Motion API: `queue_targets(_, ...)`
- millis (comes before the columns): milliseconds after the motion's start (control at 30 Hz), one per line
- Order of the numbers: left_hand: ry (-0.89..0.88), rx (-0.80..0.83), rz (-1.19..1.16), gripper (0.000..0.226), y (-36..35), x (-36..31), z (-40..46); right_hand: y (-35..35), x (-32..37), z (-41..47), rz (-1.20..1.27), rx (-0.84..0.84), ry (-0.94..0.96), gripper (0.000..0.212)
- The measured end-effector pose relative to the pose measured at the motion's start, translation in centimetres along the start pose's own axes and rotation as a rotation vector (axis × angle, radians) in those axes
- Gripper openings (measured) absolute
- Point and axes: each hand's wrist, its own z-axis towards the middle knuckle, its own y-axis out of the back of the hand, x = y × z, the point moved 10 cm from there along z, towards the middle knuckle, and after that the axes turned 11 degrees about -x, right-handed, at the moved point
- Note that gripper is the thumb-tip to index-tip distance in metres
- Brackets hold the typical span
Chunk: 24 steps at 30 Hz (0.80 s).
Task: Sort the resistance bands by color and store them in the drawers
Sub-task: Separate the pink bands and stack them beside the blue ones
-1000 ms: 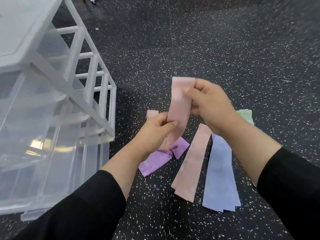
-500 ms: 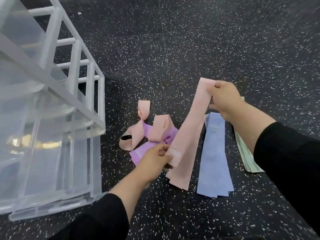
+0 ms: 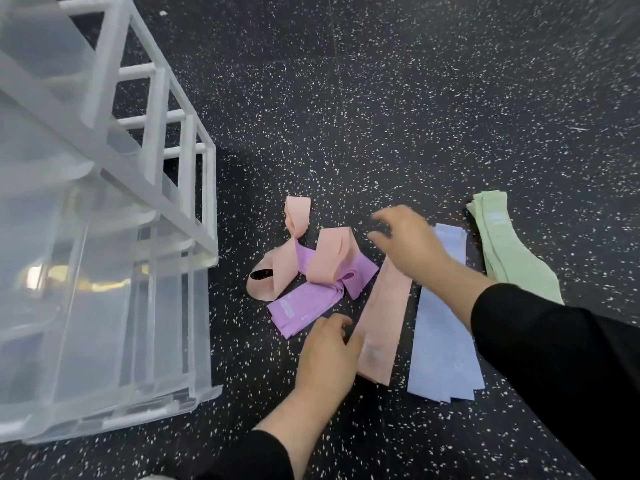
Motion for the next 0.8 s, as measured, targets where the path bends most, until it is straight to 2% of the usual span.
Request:
queue_targets(100,0.028,-0.041,-0.040,0.029,1.3,0.6,1.0,-5.0,5.9,-2.7,-0.123,0.239,0.283,0.045)
queue_targets(200,0.053,-0.085,-0.089,0.022,2.7,1.0,1.6,-8.8,6.9,-4.3,-0.330,0.364,0.371,0.052)
queue_targets(333,0.112,-0.139,-0.182,0.017,4.2,1.2,1.6,-9.1,6.3,-4.0,-0.494,0.222,0.389,0.018)
queue_targets(367,0.115,-0.148,-0.208,0.017,4.5,1.1,1.4,-8.7,6.3,-3.6,-0.468,0.177,0.380,0.018)
queue_targets(433,0.102,-0.162,-0.235,0.015,5.2,0.7,1.3,-6.9,6.6,-2.9,-0.301,0.101,0.299,0.020)
queue_targets(567,0.068,-0.260,-0.287,0.019,8.1,0.3,1.6,-2.0,6.9,-1.2,0.230,0.024,-0.055,0.012)
queue_targets(667,0.043,-0.359,-0.389,0.021,10.9,-0.4,1.8,2.3,8.4,-0.5,0.459,-0.048,-0.123,0.014)
queue_targets(733,0.012,-0.420,-0.456,0.023,12.8,-1.4,1.6,3.9,9.4,-0.8,0.585,-0.018,-0.164,0.019)
queue_targets(800,-0.042,-0.463,-0.477,0.036,14.5,-2.4,1.4,4.7,10.2,-1.3,0.670,0.010,-0.174,0.023)
